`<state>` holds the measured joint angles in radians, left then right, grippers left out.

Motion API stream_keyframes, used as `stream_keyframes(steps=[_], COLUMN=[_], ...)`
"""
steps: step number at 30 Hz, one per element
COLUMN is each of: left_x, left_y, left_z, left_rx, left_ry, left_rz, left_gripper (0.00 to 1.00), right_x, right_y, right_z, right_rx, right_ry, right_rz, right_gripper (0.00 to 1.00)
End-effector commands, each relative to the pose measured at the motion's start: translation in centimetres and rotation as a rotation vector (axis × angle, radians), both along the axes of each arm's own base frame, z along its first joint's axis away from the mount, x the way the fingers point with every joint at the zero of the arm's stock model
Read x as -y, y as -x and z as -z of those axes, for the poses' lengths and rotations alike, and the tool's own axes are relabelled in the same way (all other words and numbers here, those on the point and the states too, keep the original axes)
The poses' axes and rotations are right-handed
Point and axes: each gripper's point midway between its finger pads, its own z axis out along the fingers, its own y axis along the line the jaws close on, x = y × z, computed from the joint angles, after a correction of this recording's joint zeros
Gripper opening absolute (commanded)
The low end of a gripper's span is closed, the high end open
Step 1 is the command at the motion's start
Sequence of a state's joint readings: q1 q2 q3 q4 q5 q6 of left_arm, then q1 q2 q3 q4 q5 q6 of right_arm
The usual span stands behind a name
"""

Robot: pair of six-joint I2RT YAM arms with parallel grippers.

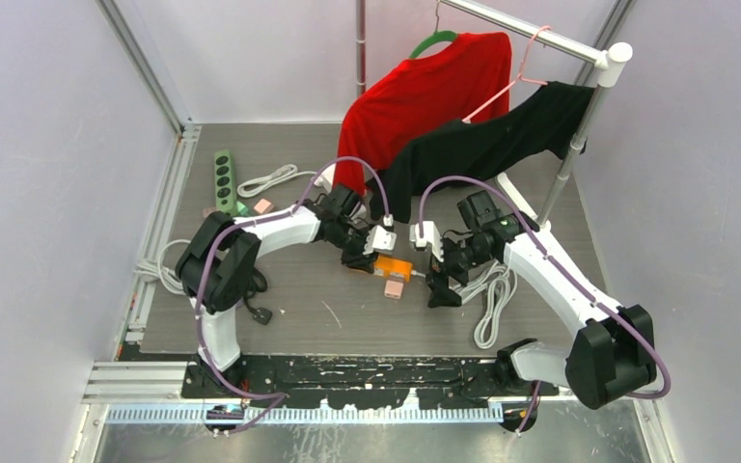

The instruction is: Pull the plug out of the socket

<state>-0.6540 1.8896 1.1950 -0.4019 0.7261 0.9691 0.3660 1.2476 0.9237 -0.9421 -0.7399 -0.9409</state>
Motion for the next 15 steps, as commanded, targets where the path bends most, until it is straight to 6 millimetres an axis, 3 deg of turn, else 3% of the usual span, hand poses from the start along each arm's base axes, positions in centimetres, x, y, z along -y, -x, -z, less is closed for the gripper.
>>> stream_keyframes(steps=[1,8,15], left_x=[0.1,0.5,0.5], left_y=[1.8,4.7,9.4], left_z=[-0.1,-1.8,-1.6], left_rx=[-0.161,-0.534,-0.949], left_ry=[-0.013,-0.014,-0.060], left_rz=[-0.033,-0.315,-0.383], left_gripper=[0.00,0.00,0.00], right_x=[-0.7,-1.0,-1.0], right_y=[0.0,0.8,0.9], right_z=[-2.5,-2.7,-1.9], right_rx=[0.072,0.118,0.224], right_ry=[-0.073,-0.123,-0.152], right_rz=[-0.042,-0.106,-0.168], right_gripper=[1.00,1.00,1.00])
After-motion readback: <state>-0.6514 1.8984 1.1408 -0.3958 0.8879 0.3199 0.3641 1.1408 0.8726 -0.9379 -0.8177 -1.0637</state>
